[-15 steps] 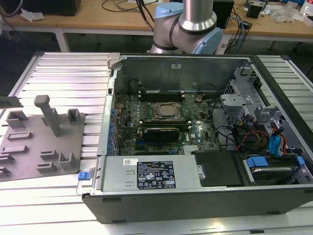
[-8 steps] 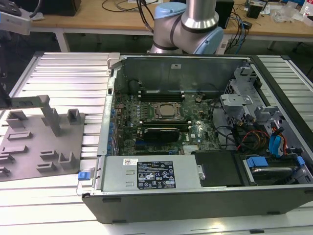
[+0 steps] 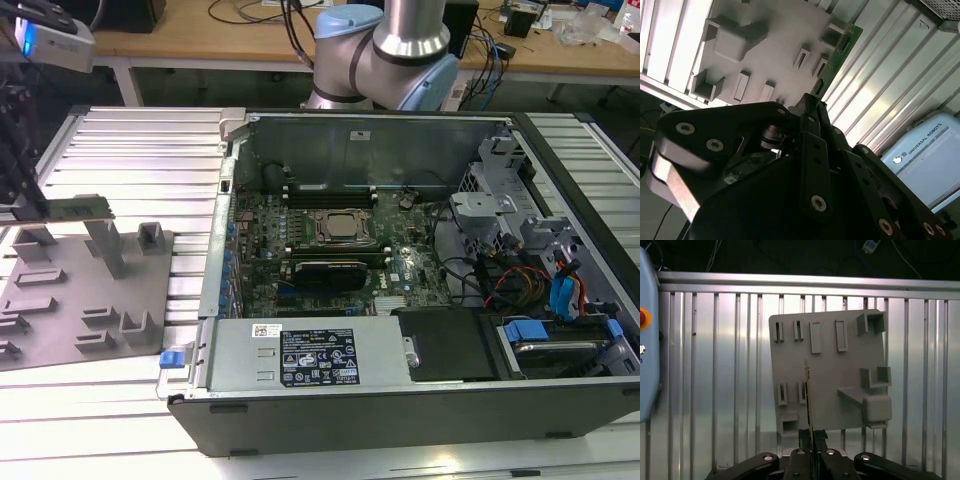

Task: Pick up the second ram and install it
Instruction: 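Pick up the second ram and move it above second insertion slot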

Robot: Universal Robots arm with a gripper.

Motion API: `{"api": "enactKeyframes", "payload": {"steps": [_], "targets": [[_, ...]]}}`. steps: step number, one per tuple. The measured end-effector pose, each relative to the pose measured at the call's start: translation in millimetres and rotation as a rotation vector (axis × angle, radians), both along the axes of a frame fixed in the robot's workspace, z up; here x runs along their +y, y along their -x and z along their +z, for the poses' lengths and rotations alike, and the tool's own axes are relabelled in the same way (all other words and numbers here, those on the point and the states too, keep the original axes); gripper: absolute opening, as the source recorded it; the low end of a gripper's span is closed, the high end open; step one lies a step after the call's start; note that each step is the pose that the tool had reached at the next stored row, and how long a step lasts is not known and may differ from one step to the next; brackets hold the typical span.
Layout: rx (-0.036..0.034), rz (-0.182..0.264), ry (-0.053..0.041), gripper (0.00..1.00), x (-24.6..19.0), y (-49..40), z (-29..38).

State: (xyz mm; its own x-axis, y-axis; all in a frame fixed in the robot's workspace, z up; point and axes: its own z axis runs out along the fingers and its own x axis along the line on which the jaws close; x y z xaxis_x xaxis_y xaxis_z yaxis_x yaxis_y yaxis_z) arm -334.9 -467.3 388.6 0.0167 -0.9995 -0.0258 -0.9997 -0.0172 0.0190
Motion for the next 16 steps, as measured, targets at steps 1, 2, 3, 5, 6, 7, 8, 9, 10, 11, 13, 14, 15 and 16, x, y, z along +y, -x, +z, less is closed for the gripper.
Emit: {"api": "enactKeyframes", "payload": {"steps": [1,2,3,5,6,7,8,9,10,11,13,14,15,16], "targets": [[0.0000,0.000,0.0001,0.14,0.0,-4.2,0.0],[-0.0001,0.000,0.0000,0.14,0.0,-6.9,0.0],[0.0001,0.000,0.0002,0.14,0.0,-8.8,0.1],[0.0002,0.000,0.0002,0.14,0.0,-15.5,0.1],[0.0000,0.000,0.0000,0.14,0.0,-18.5,0.0],[0.0000,0.000,0.0000,0.14,0.0,-23.3,0.0],[0.0001,0.000,0.0001,0.14,0.0,-27.7,0.1],[0.0001,0.000,0.0001,0.14,0.0,-32.8,0.1],[0.0002,0.000,0.0001,0.14,0.0,-35.0,0.1],[0.0001,0.000,0.0000,0.14,0.0,-38.5,0.0],[0.0000,0.000,0.0000,0.14,0.0,-47.5,0.0],[0.0002,0.000,0.0001,0.14,0.0,-50.5,0.0],[0.0001,0.000,0.0001,0.14,0.0,-57.2,0.0],[0.0001,0.000,0.0000,0.14,0.0,-63.2,-0.1]]}}
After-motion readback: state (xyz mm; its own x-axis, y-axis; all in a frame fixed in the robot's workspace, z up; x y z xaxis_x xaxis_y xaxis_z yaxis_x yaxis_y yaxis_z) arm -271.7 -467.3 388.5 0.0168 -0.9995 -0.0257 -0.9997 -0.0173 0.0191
